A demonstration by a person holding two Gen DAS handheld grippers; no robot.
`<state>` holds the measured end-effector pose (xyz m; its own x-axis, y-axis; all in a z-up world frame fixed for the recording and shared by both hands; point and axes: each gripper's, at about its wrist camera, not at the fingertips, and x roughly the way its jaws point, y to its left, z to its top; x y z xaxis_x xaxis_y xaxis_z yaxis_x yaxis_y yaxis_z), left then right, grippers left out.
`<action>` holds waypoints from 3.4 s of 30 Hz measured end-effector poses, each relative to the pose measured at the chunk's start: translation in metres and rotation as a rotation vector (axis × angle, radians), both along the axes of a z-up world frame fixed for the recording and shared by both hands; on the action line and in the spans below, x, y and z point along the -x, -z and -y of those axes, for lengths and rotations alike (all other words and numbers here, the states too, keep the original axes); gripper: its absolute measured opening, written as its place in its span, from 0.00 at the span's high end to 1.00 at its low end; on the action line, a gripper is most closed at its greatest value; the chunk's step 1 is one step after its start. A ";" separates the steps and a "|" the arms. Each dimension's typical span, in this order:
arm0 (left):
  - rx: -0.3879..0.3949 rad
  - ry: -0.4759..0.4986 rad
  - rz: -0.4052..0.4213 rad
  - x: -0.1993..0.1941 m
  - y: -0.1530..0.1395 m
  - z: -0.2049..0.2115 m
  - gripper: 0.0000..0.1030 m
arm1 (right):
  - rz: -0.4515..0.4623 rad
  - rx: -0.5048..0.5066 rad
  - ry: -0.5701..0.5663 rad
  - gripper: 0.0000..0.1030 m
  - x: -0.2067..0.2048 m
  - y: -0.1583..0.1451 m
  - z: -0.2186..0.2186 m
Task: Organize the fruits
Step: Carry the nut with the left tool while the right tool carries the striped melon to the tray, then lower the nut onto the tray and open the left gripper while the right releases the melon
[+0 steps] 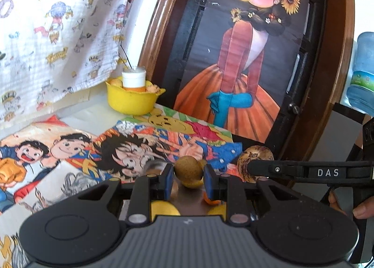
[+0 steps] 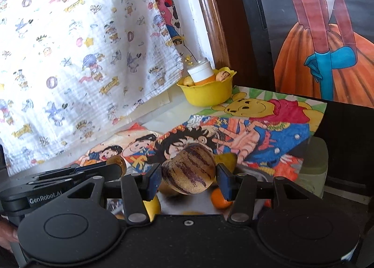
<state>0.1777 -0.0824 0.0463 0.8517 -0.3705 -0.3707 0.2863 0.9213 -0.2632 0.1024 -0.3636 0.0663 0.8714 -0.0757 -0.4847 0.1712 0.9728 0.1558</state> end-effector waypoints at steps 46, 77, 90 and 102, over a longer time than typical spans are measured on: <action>-0.100 0.113 -0.113 0.055 0.063 0.017 0.71 | -0.067 0.104 -0.003 0.49 0.067 0.071 -0.038; -0.131 0.095 -0.141 0.048 0.067 0.023 0.71 | -0.063 0.106 -0.038 0.49 0.045 0.075 -0.033; -0.152 0.101 -0.133 0.045 0.069 0.025 0.71 | -0.051 0.076 -0.041 0.49 0.037 0.080 -0.025; -0.184 0.107 -0.121 0.052 0.068 0.028 0.70 | -0.040 0.067 -0.055 0.48 0.039 0.084 -0.023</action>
